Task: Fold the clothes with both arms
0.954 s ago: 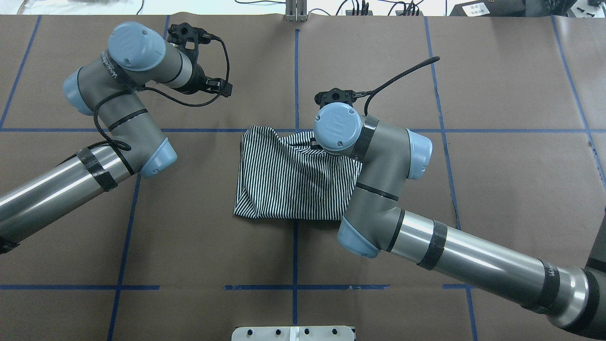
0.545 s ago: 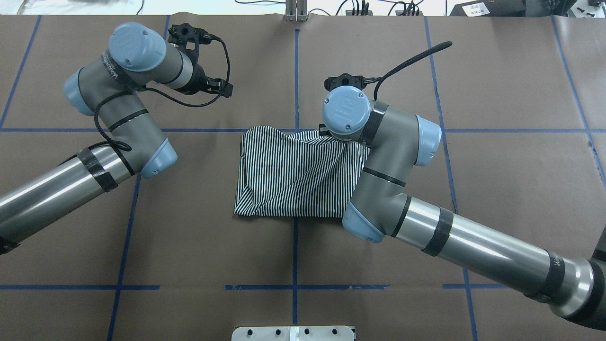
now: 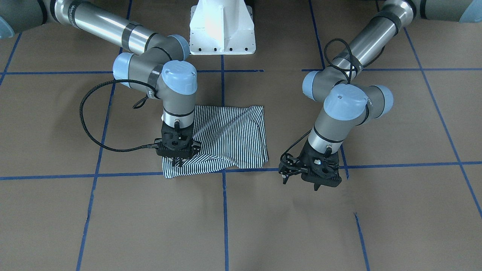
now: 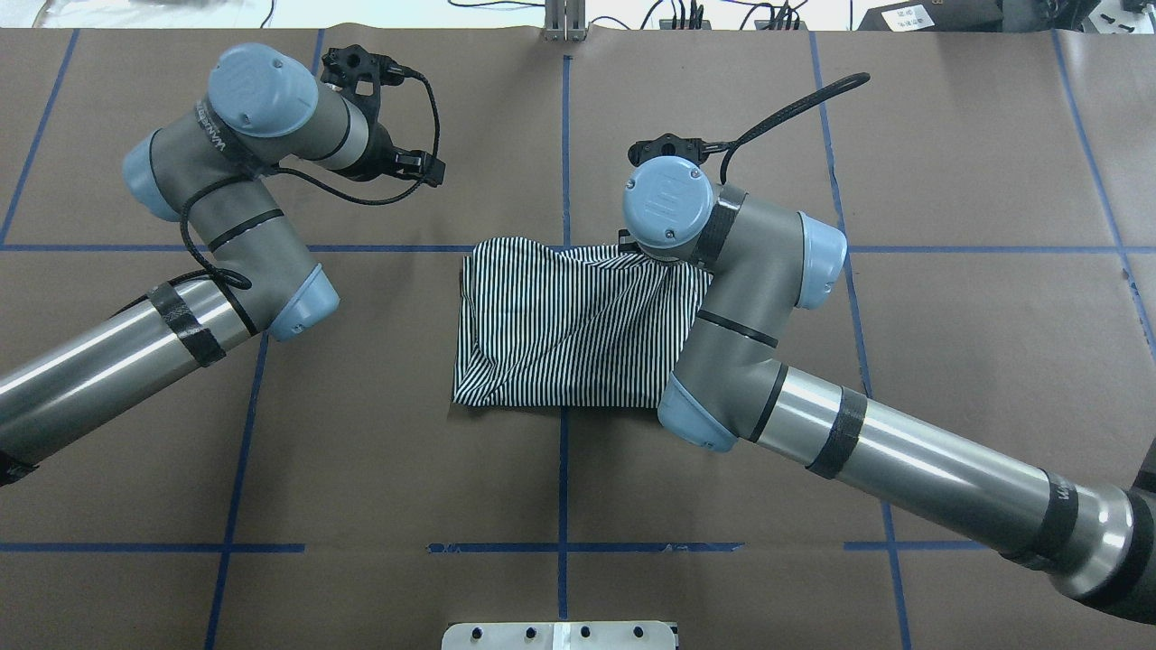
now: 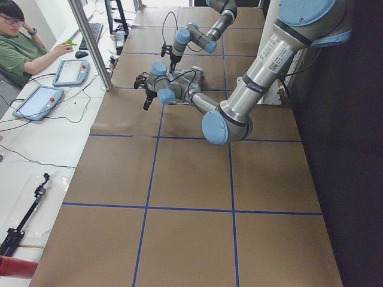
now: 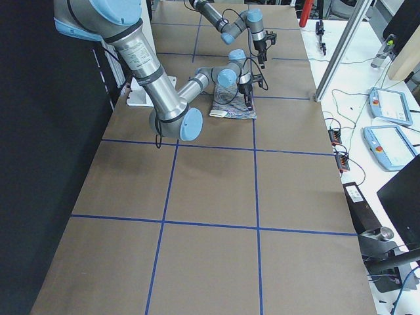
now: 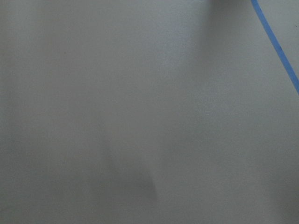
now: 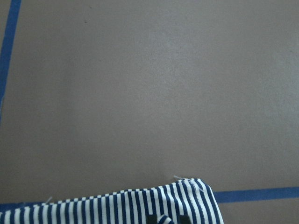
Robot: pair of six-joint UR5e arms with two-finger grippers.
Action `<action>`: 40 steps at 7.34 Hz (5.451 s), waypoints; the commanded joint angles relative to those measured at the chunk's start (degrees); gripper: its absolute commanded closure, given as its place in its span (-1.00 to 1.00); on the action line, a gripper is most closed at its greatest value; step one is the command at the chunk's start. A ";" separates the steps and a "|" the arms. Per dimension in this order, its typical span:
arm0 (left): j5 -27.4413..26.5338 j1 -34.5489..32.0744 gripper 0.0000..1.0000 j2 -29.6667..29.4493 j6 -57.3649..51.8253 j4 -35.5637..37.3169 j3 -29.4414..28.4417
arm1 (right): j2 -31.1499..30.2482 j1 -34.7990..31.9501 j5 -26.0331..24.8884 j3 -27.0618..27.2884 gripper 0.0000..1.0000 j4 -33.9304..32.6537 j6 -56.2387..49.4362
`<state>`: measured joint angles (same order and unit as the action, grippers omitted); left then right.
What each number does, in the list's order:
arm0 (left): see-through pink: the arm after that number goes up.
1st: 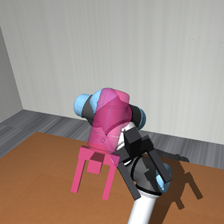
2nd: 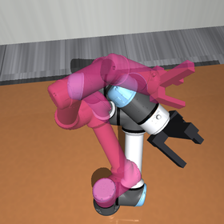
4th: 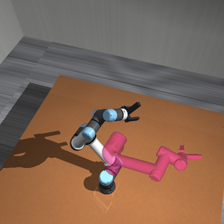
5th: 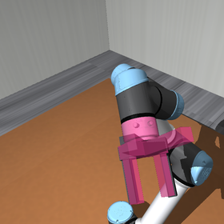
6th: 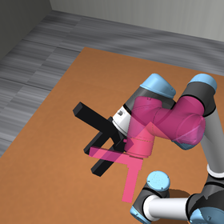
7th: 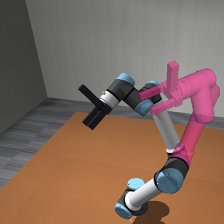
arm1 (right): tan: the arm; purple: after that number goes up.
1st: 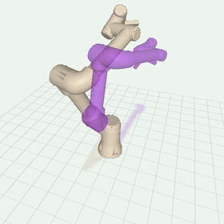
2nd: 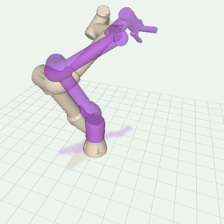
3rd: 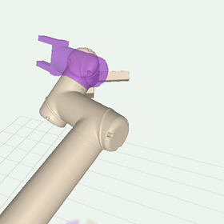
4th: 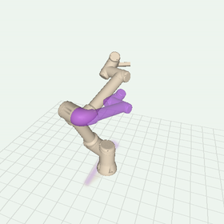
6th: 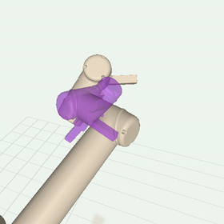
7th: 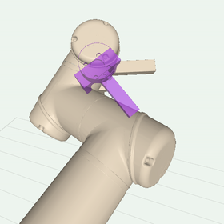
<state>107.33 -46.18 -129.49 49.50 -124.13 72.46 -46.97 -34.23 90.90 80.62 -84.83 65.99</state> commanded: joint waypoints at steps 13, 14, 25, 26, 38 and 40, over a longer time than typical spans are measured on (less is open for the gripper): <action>-2.13 10.67 0.10 2.14 25.20 0.55 6.73 | -0.40 -11.91 16.24 1.21 -1.00 0.28 -9.74; -2.13 10.67 0.20 2.05 25.29 0.55 6.73 | -0.49 -11.91 16.15 1.21 -1.00 0.28 -9.74; -2.21 8.04 -0.98 7.41 17.93 0.46 10.33 | -1.55 -12.00 16.41 1.56 -1.00 0.28 -9.91; -1.78 6.12 -1.00 7.93 11.99 1.16 12.16 | -2.07 -12.70 16.76 1.56 -1.00 0.19 -10.96; 18.07 -38.24 -1.00 41.42 -47.22 14.53 20.12 | -54.08 -55.42 33.73 12.11 -1.00 2.82 -74.51; 30.69 -38.98 -1.00 41.60 -46.87 15.49 14.84 | -54.81 -56.29 41.93 12.71 -1.00 2.13 -73.03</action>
<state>131.39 -84.09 -88.03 2.56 -109.09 90.92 -101.22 -89.71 127.44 92.80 -82.20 -7.97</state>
